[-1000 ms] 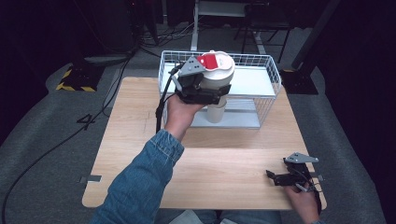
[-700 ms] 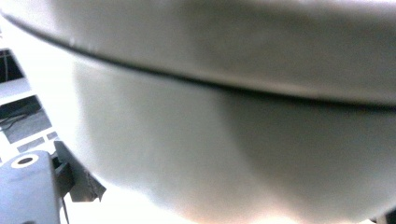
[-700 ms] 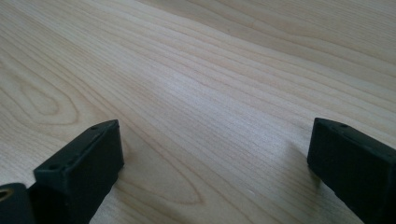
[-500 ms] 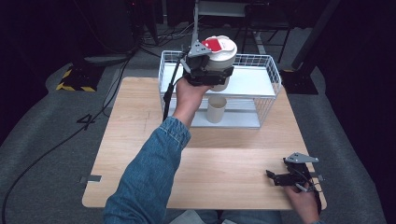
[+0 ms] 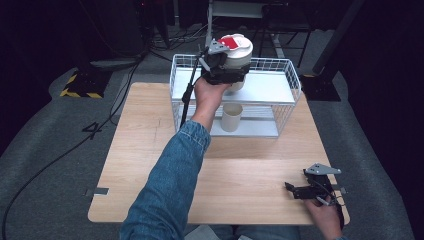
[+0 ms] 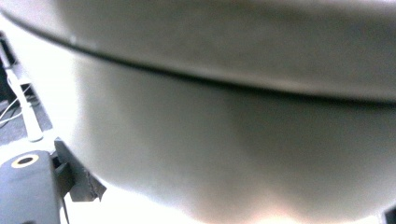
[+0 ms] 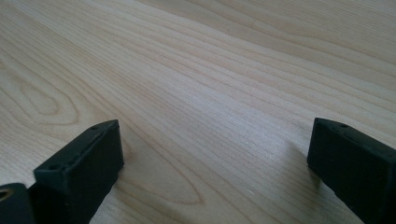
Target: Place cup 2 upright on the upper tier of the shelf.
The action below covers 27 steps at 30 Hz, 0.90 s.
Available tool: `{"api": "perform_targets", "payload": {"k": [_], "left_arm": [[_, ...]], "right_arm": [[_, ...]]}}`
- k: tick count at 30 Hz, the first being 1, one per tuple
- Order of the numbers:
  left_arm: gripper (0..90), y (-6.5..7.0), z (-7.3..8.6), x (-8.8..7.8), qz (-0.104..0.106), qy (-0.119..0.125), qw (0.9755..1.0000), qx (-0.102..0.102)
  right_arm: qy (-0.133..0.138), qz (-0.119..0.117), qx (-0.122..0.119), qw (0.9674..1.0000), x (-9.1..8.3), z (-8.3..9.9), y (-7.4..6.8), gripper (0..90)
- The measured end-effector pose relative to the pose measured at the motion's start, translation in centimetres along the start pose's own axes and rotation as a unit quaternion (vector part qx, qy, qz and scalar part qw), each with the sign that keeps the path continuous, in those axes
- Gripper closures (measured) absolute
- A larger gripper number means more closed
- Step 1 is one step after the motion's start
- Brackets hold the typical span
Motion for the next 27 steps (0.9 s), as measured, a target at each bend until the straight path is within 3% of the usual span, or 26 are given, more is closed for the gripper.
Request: {"api": "perform_targets", "payload": {"k": [14, 17, 27], "left_arm": [[12.7, -0.4, 1.6, 2.4, -0.005, -0.015, 0.9999, -0.005], [12.8, -0.3, 1.9, 2.8, -0.008, -0.019, 0.9998, 0.002], [12.7, -0.2, 2.0, 3.0, -0.009, -0.013, 0.9999, 0.007]], "right_arm": [[0.000, 0.000, 0.000, 1.0000, 0.0, 0.0, 0.0, 3.7], [0.000, 0.000, 0.000, 1.0000, 0.0, 0.0, 0.0, 3.7], [0.000, 0.000, 0.000, 1.0000, 0.0, 0.0, 0.0, 3.7]]}}
Point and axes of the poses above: each handheld gripper's, and its own axes: x roughly forward along the jaws, z roughly out of its underside, y roughly to its right, the point moved 10 cm from there along x, roughly forward along the jaws, and after that the axes turned 12 degrees about -x, right-handed, at the moved point
